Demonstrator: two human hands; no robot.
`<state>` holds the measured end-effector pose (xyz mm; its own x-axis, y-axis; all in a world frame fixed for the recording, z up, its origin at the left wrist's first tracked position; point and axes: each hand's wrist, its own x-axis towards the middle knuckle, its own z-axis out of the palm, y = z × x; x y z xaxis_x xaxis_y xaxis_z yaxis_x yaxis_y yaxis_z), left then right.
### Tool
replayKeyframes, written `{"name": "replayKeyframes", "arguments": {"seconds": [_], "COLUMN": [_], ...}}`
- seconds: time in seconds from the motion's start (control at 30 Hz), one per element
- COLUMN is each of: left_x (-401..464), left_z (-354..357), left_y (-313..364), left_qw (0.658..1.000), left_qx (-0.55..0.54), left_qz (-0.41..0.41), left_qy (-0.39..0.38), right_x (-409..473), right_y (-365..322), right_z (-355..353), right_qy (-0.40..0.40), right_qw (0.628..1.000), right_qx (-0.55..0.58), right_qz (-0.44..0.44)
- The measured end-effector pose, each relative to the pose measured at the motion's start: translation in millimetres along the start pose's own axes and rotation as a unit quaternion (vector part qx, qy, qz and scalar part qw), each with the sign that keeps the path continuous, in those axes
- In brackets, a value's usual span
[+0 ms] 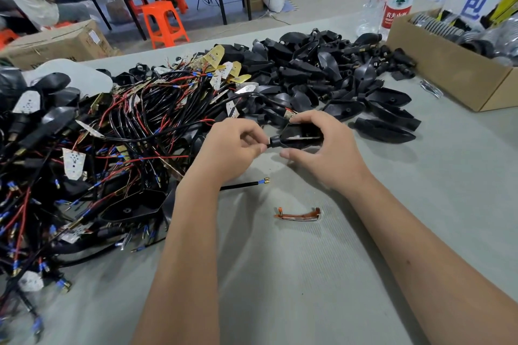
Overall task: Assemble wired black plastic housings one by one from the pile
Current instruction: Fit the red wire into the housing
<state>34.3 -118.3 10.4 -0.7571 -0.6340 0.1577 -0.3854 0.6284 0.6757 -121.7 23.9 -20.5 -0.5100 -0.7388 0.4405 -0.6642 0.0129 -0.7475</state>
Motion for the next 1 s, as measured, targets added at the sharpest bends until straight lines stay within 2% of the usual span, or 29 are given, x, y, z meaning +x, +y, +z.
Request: {"name": "replayKeyframes", "arguments": {"seconds": [0.3, 0.47, 0.67, 0.87, 1.0], "left_x": [-2.4, -2.9, -1.0, -0.8, -1.8], "left_z": [-3.3, -2.6, -2.0, -1.9, -3.0], "left_y": [-3.1, -3.0, -5.4, -10.2, -9.2], "left_qw": [0.995, 0.986, 0.981, 0.986, 0.988], "left_qx": [-0.092, -0.165, -0.193, -0.165, -0.149], "left_qz": [0.016, 0.001, -0.005, -0.024, -0.022], "left_qy": [0.020, -0.006, 0.020, 0.026, 0.025], "right_x": [1.4, 2.0, 0.5, 2.3, 2.3], "right_y": [4.7, 3.9, 5.9, 6.7, 9.3], "right_z": [0.8, -0.7, 0.5, -1.0, 1.7], "right_qy": [-0.021, -0.049, -0.036, -0.032, -0.008], "right_qw": [0.996, 0.995, 0.991, 0.982, 0.991], "right_qx": [0.061, 0.076, 0.116, 0.167, 0.117], "right_qz": [0.067, 0.046, 0.053, 0.081, 0.066]}}
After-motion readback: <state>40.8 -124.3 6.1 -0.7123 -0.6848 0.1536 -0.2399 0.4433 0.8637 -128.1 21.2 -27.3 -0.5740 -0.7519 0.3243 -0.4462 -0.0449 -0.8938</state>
